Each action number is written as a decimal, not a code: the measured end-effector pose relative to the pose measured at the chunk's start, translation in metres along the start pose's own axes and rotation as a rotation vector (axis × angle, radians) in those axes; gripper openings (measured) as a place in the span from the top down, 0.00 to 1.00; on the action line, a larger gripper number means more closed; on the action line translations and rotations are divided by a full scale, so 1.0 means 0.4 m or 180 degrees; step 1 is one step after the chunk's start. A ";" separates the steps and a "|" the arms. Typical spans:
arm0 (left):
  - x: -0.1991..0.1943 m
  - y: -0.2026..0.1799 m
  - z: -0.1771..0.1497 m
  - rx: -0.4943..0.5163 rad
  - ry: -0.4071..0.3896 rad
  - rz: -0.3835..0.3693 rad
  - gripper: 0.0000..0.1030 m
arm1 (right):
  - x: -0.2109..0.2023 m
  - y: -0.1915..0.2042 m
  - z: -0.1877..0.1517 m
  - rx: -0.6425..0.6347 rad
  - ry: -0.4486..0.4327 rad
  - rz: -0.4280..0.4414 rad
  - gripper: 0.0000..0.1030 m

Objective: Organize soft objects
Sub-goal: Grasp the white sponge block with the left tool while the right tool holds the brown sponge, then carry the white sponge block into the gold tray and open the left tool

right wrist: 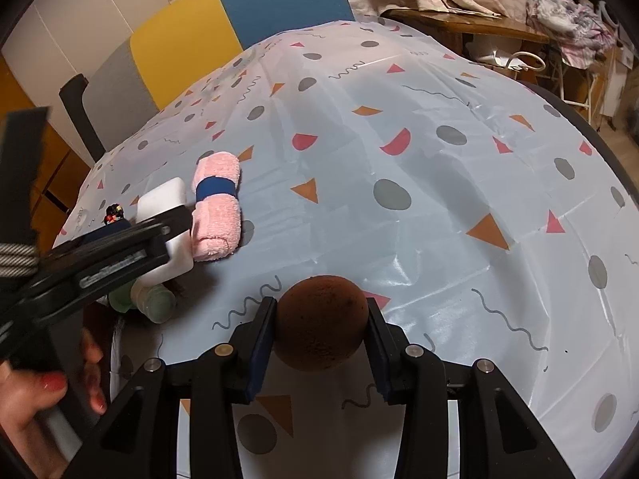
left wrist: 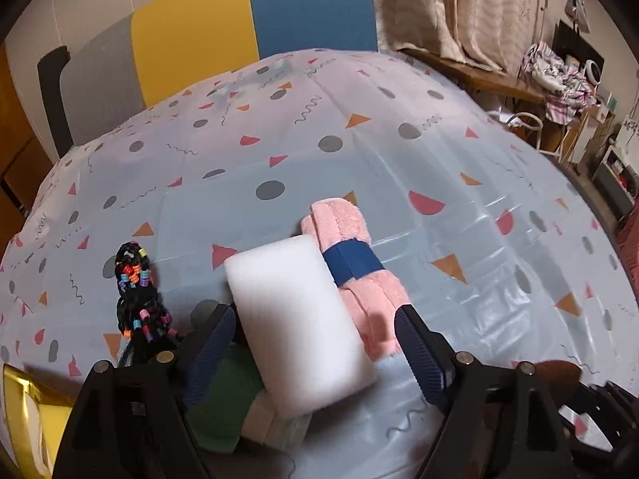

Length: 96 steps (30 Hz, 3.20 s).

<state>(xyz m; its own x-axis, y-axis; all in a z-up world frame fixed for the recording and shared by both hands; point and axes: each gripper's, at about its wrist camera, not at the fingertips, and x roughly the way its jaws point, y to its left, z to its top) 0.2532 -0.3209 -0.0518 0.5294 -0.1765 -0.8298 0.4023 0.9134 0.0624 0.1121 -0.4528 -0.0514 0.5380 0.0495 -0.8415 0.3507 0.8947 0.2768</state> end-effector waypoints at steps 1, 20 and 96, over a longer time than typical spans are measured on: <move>0.005 0.001 0.002 -0.0009 0.0001 0.0005 0.19 | 0.000 -0.001 0.000 0.0000 0.0002 0.0003 0.58; -0.048 0.073 -0.096 -0.0373 0.0015 -0.0562 0.44 | -0.001 -0.014 0.004 0.0086 -0.0013 0.0026 0.58; -0.395 0.628 -0.601 -0.1063 -0.0259 -0.0169 0.32 | -0.008 0.037 -0.034 -0.0201 -0.0092 0.0065 0.58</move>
<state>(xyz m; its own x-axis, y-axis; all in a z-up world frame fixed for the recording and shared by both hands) 0.0911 0.0249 -0.0383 0.5775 -0.2434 -0.7792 0.1714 0.9694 -0.1758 0.1053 -0.4336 -0.0510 0.5666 0.0561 -0.8221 0.2909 0.9199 0.2632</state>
